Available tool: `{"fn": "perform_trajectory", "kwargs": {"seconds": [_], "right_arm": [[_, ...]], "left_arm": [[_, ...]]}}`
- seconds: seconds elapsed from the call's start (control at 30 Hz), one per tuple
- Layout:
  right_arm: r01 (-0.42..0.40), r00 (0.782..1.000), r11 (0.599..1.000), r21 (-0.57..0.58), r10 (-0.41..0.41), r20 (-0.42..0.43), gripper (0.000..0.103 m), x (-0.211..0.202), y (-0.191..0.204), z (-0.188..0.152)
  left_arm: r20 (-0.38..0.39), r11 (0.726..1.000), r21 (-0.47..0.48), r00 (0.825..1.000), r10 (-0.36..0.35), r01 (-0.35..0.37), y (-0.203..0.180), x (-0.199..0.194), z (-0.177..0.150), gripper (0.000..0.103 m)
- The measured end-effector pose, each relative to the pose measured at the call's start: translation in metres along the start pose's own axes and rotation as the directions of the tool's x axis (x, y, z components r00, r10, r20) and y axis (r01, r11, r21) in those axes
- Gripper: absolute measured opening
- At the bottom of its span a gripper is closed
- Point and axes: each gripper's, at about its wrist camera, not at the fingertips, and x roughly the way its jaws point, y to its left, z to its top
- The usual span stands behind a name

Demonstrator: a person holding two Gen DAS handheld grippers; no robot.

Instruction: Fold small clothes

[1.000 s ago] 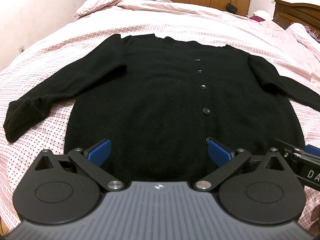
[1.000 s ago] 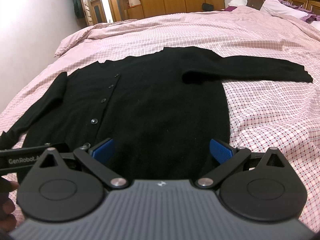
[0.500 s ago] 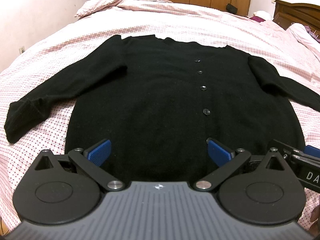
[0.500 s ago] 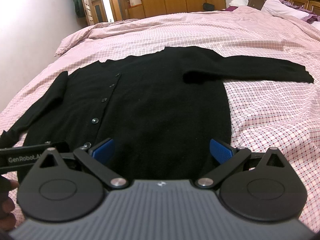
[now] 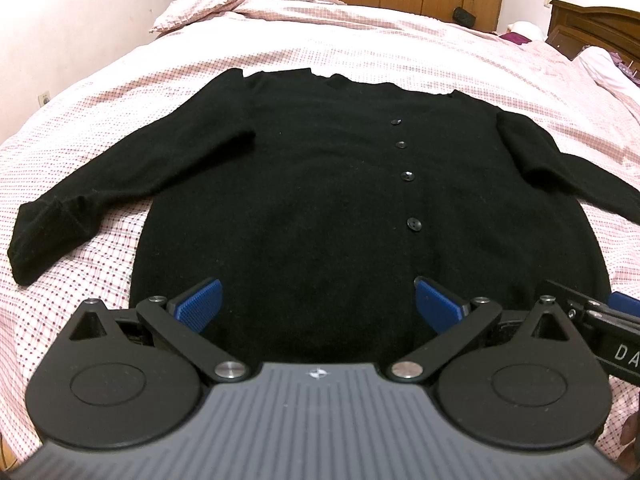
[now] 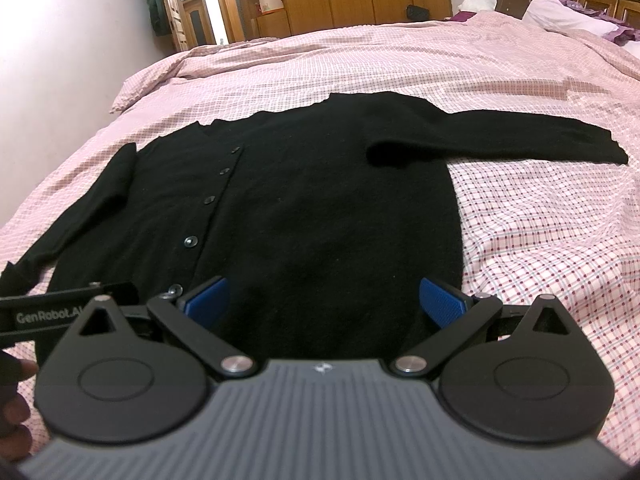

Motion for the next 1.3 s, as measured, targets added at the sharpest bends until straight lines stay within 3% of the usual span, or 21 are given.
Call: {"fn": "perform_trajectory", "kwargs": {"seconds": [0.53,1.3], "right_arm": [[-0.013,0.999,0.999,0.042,0.012,0.031,0.103,0.002,-0.027,0.031],[0.188,0.981,0.971,0.150,-0.194,0.030,0.103,0.053,-0.126,0.100]], "left_arm": [[0.017,1.000,-0.018,1.000,-0.006,0.006,0.006,0.012,0.044,0.103],[-0.020,0.997,0.080,1.000,0.001,0.001,-0.036,0.081,0.124,0.103]]}}
